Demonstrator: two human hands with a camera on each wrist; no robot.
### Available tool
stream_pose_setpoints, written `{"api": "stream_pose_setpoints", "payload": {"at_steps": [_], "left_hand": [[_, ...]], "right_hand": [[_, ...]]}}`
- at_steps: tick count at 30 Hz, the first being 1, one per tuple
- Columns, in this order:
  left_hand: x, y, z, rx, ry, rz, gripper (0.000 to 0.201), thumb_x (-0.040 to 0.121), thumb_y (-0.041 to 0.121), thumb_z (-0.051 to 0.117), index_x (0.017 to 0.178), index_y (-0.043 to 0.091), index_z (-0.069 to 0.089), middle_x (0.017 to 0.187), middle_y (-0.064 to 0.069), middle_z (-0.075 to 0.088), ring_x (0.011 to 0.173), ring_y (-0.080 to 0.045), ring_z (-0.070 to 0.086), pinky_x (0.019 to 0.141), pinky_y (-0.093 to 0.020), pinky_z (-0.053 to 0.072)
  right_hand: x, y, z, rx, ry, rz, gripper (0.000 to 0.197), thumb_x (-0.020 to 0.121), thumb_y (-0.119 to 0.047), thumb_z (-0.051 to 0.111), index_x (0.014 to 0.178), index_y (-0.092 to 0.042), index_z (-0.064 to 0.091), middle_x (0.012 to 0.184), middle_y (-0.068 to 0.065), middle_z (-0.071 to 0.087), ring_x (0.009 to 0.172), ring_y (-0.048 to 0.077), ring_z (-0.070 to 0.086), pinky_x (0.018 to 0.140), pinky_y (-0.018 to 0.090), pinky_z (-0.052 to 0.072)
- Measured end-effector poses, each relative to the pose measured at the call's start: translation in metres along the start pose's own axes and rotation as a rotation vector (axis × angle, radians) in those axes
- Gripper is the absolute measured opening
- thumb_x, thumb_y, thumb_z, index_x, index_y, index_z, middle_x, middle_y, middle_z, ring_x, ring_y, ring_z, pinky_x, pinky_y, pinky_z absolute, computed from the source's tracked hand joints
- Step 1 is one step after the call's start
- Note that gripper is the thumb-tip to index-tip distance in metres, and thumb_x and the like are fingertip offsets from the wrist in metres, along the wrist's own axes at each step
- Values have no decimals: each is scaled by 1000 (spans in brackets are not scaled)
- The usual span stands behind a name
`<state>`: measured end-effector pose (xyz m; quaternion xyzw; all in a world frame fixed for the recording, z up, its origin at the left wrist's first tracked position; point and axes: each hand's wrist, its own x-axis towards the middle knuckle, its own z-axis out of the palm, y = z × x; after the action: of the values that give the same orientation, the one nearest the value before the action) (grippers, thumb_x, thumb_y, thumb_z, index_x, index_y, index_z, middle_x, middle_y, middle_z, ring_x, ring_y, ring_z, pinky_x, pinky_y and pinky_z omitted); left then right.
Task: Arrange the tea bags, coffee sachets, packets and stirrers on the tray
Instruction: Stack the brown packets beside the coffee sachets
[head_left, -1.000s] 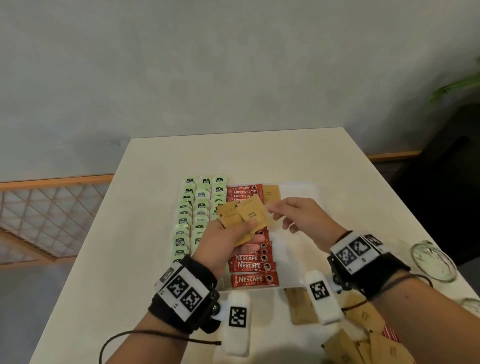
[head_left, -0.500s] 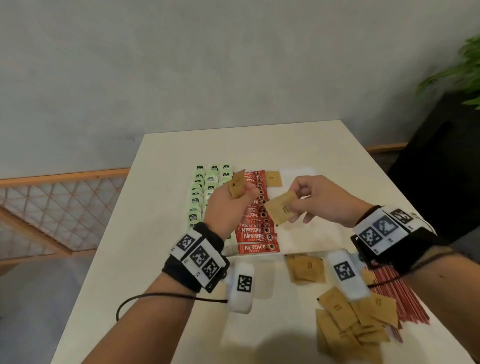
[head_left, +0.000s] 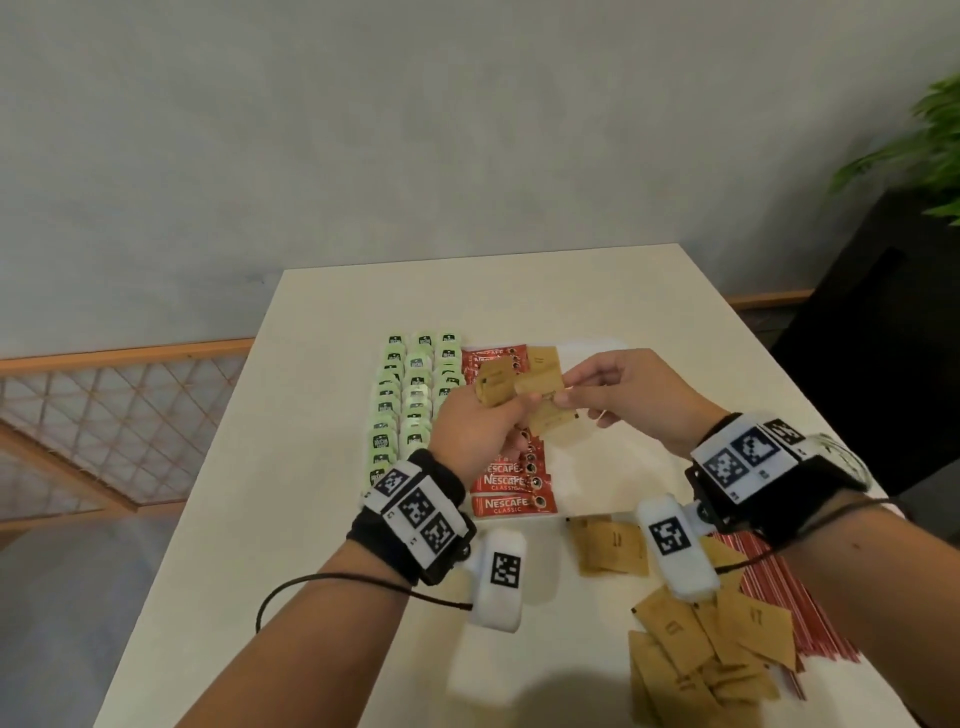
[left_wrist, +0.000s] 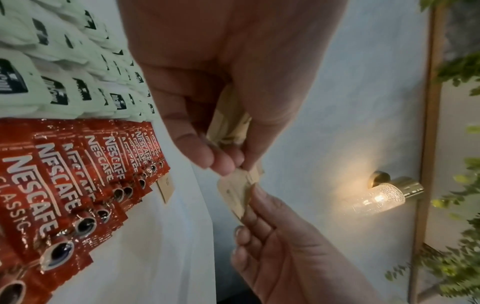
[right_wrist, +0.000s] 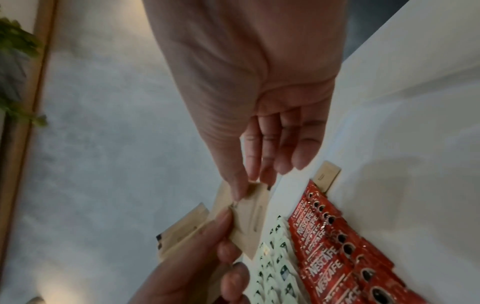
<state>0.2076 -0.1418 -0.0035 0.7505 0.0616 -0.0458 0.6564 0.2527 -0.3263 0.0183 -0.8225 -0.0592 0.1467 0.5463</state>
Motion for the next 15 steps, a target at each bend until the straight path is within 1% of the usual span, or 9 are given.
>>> {"api": "stream_pose_setpoints", "payload": {"at_steps": [3,5,7,10,12,15], "left_hand": [[11,-3,1,-44,-10,-38,14,91,20,68,101,11,71,60,5,62,48,-15,58,52,-29,51],[19,-5,2,-93,-21,-82,16,91,20,68,103,11,70,66,1,64,51,-15,60,51,-28,53],[26,-7,2,-168,-21,-130,14,92,19,66,103,11,68,77,-6,68,60,-17,65,57,-30,58],[33,-13,-1,-277,-11,-181,11,93,17,64,97,7,66,95,-13,73,77,-25,72,71,-36,61],[39,-18,-4,-364,-7,-210,14,95,16,60,104,6,64,102,-16,73,90,-30,73,76,-39,62],[47,-23,-10,-571,-9,-271,24,101,12,43,121,2,53,108,-20,71,97,-34,71,76,-39,62]], "right_hand": [[9,10,1,25,-23,46,15,79,-18,79,89,-10,74,69,-2,69,60,8,59,57,19,51],[17,17,2,75,-40,63,12,83,-16,75,90,-7,74,68,-2,66,59,9,58,56,18,51],[28,26,0,69,-18,90,12,86,-15,73,92,-5,73,70,-1,65,60,9,57,55,19,50],[57,46,-11,32,123,185,10,89,-14,69,89,-4,71,78,5,66,59,13,56,54,23,50],[80,58,-19,58,221,295,10,90,-12,66,83,-4,67,81,10,64,59,17,55,54,27,51],[108,73,-23,115,275,478,14,91,-10,64,81,-2,61,73,12,59,56,20,55,60,34,56]]}}
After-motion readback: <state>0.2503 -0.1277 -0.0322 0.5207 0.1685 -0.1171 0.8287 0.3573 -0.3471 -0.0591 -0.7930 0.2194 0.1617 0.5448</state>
